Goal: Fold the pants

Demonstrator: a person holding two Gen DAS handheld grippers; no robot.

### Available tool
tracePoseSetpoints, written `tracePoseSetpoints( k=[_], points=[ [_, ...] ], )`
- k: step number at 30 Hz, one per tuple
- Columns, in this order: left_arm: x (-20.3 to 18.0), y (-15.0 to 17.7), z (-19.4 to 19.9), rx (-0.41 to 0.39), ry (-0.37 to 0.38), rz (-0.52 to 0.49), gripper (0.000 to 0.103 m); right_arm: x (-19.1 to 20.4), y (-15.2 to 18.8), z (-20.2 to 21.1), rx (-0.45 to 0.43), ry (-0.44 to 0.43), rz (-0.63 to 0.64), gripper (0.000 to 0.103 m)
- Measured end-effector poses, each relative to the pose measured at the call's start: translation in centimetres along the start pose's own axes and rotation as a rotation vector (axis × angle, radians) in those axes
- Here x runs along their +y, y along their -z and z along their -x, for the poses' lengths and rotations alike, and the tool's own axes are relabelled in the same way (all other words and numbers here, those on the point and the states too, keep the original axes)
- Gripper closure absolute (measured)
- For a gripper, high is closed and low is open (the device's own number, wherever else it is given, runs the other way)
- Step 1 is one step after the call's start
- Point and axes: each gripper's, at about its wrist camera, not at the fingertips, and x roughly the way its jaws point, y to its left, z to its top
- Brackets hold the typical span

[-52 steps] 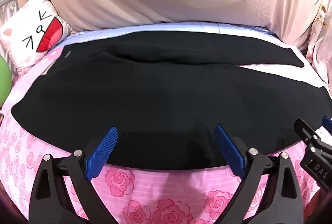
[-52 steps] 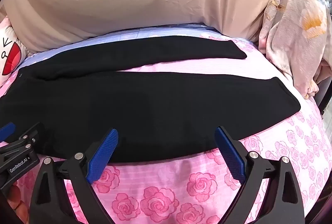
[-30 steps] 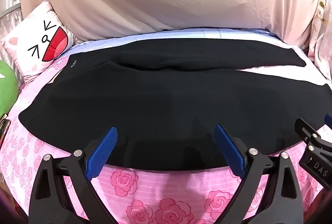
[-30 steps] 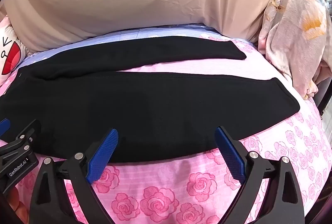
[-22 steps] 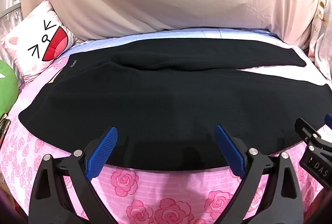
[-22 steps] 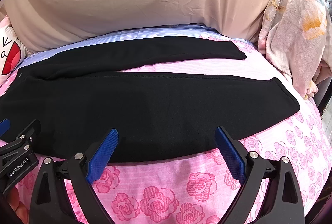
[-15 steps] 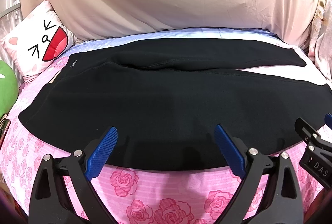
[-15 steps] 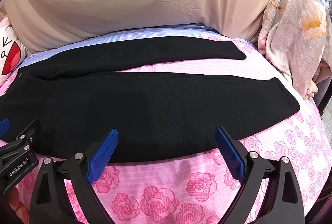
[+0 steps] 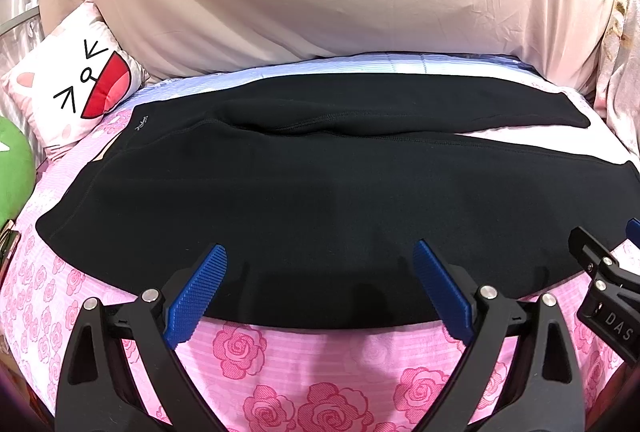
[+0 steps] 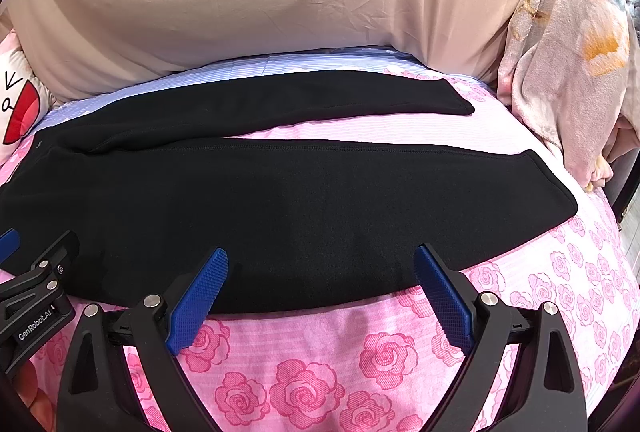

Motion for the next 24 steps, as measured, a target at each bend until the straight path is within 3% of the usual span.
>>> tracePoseSetpoints(
  k=[24],
  points=[
    [0.11, 0.21, -0.01, -0.003, 0.001, -0.001, 0.011, 0.12, -0.12, 0.08, 0.001, -0.001, 0.0, 0.011]
  ],
)
